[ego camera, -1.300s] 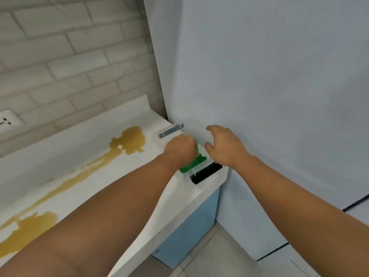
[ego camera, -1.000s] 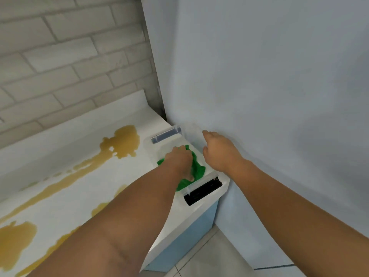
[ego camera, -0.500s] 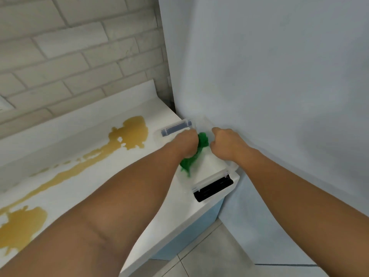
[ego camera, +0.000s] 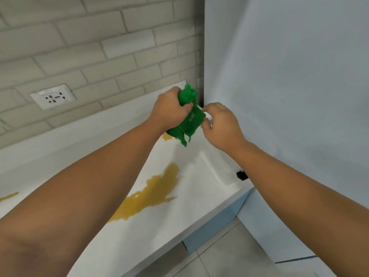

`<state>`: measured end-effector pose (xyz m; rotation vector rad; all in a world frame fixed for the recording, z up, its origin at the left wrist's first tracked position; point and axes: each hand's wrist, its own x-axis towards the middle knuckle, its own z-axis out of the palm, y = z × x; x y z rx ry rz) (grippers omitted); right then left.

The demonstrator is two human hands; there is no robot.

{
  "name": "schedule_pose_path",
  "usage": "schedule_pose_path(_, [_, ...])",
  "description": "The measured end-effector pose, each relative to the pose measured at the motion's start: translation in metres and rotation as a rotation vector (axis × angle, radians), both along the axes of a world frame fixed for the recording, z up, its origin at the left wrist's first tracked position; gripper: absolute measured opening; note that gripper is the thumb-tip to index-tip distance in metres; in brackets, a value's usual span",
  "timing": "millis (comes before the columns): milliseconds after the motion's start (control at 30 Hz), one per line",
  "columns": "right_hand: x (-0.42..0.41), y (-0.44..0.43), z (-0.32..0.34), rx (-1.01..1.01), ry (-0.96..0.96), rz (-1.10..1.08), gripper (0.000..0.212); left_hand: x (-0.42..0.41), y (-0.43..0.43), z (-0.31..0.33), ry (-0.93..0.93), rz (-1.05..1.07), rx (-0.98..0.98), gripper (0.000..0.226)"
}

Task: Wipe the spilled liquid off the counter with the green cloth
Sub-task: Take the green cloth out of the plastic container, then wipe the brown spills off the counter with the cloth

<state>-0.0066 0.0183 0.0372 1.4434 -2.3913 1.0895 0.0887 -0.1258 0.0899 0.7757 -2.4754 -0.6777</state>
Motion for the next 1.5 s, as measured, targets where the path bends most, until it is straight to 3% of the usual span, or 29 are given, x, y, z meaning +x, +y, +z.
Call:
schedule_pose_path(133, [0.065, 0.002, -0.02, -0.067, 0.058, 0.108, 0.029, 0.055, -0.024, -0.019, 0.016, 0.077, -0.07, 0.028])
schedule_pose_path(433, [0.121, 0.02, -0.135, 0.34, -0.147, 0.03, 0.043, 0.131, -0.071, -0.117, -0.185, 0.033, -0.098, 0.032])
schedule_pose_path(533, [0.119, 0.021, -0.156, 0.437, -0.176, -0.013, 0.05, 0.151, -0.069, -0.16, -0.34, -0.023, 0.078, 0.03])
schedule_pose_path(667, [0.112, 0.024, -0.176, 0.478, -0.147, -0.045, 0.054, 0.167, -0.077, -0.188, -0.253, 0.016, 0.486, 0.032])
schedule_pose_path(733, [0.112, 0.029, -0.184, 0.519, -0.153, -0.061, 0.062, 0.167, -0.079, -0.192, -0.276, -0.011, 0.554, 0.04])
schedule_pose_path(800, [0.113, 0.032, -0.191, 0.536, -0.123, -0.075, 0.072, 0.162, -0.075, -0.197, -0.361, -0.033, 0.39, 0.049])
schedule_pose_path(867, [0.111, 0.032, -0.194, 0.529, -0.108, -0.082, 0.078, 0.151, -0.073, -0.208, -0.36, -0.045, 0.196, 0.022])
schedule_pose_path(900, [0.11, 0.032, -0.194, 0.528, -0.103, -0.079, 0.078, 0.144, -0.071, -0.211, -0.332, -0.053, 0.162, 0.018])
schedule_pose_path(933, [0.109, 0.031, -0.194, 0.529, -0.097, -0.076, 0.078, 0.135, -0.071, -0.214, -0.316, -0.076, 0.172, 0.02])
schedule_pose_path(1067, [0.106, 0.031, -0.196, 0.527, -0.073, -0.073, 0.075, 0.1, -0.067, -0.212, -0.379, -0.242, 0.198, 0.061])
schedule_pose_path(1300, [0.107, 0.032, -0.197, 0.511, -0.079, -0.071, 0.069, 0.117, -0.06, -0.221, -0.397, -0.511, 0.138, 0.046])
schedule_pose_path(1433, [0.107, 0.032, -0.197, 0.509, -0.081, -0.073, 0.071, 0.129, -0.089, -0.221, -0.436, -0.354, 0.092, 0.04])
schedule_pose_path(1500, [0.107, 0.032, -0.196, 0.51, -0.091, -0.07, 0.077, 0.12, -0.088, -0.221, -0.453, -0.267, 0.067, 0.05])
